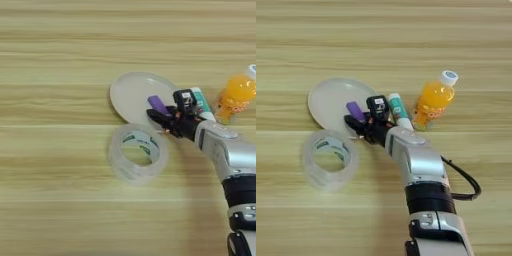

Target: Move the objects on the table

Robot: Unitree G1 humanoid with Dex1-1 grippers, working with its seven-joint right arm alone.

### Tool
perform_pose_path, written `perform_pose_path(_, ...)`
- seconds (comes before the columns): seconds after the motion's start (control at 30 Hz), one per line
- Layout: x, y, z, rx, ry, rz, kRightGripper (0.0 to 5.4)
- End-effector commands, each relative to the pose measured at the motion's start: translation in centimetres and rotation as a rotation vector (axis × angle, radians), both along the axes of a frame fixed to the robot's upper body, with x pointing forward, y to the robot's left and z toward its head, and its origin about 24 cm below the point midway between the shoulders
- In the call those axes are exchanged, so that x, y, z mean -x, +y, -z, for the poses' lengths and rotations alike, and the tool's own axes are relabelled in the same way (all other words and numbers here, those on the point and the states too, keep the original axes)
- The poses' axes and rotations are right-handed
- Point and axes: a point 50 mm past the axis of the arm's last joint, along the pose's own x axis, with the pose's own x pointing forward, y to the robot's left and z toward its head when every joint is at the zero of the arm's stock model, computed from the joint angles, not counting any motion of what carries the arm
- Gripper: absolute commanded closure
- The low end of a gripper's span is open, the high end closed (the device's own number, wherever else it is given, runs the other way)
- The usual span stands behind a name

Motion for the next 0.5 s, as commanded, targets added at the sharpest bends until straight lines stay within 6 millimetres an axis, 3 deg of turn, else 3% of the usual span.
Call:
perform_pose_path(0.03,-1.47,-0.32,-2.98,0.044,-0.129,-0.004,3.25)
perform_pose_path(0.3,-1.56,-0.36,-3.13,0.044,-0.144,-0.002,3.97)
perform_pose_path(0.5,-1.65,-0.29,-3.63,0.047,-0.174,-0.006,3.98)
